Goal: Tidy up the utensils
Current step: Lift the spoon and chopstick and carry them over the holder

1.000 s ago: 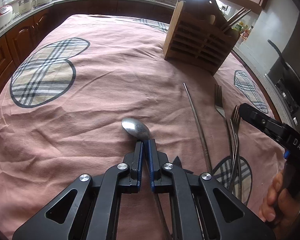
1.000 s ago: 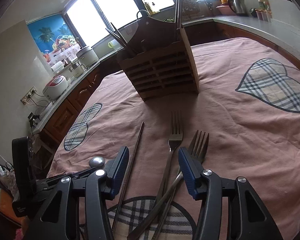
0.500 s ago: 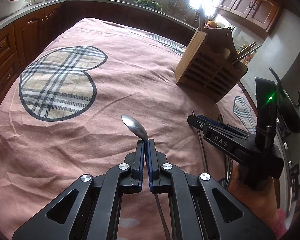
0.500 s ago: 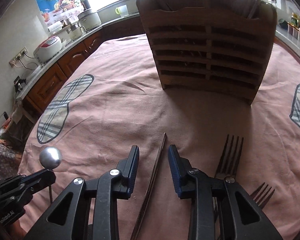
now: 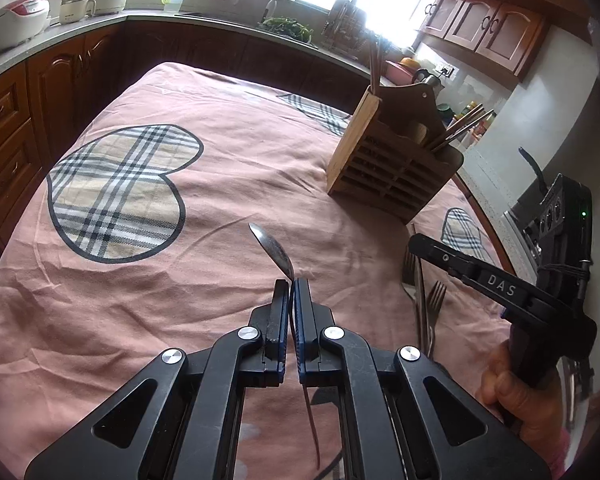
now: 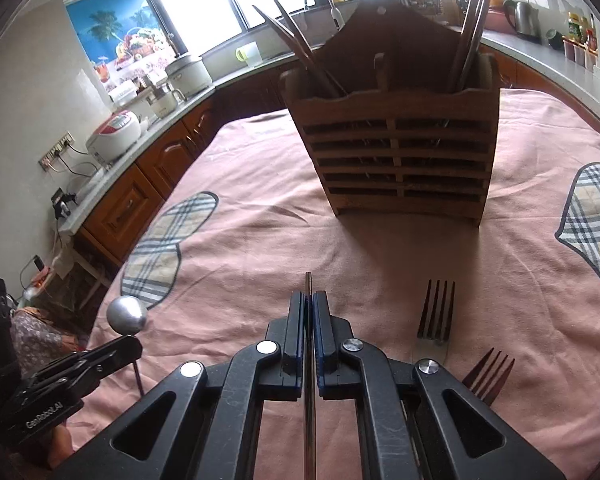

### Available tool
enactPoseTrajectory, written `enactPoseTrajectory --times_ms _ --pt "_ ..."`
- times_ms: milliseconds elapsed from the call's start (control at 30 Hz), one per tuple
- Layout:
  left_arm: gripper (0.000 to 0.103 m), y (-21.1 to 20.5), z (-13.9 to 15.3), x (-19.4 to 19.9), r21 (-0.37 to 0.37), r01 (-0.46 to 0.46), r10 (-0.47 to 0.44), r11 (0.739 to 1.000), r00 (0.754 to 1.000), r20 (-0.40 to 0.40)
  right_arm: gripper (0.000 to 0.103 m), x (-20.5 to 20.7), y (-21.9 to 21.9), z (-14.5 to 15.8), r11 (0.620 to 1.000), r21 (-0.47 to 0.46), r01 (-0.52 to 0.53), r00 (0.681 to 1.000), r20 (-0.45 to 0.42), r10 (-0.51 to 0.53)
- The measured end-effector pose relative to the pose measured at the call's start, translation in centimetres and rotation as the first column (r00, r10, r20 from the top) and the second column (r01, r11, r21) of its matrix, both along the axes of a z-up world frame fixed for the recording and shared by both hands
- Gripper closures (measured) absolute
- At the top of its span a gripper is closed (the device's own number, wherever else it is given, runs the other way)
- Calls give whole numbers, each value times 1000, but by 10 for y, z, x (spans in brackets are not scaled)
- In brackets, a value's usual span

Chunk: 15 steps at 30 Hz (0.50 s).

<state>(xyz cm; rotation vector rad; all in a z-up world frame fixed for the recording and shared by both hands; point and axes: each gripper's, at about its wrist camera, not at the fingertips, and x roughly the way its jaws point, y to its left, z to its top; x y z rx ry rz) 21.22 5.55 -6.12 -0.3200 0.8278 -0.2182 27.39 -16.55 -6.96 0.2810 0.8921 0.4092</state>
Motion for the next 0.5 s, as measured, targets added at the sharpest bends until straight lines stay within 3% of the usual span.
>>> enactPoseTrajectory --times_ms 233,500 --pt "101 -5 24 -17 -15 16 -15 1000 998 53 99 -26 -16 43 996 87 18 996 80 -25" --pt "101 -11 40 -33 -16 27 -25 1000 995 95 99 -51 -31 65 993 117 33 989 140 -50"
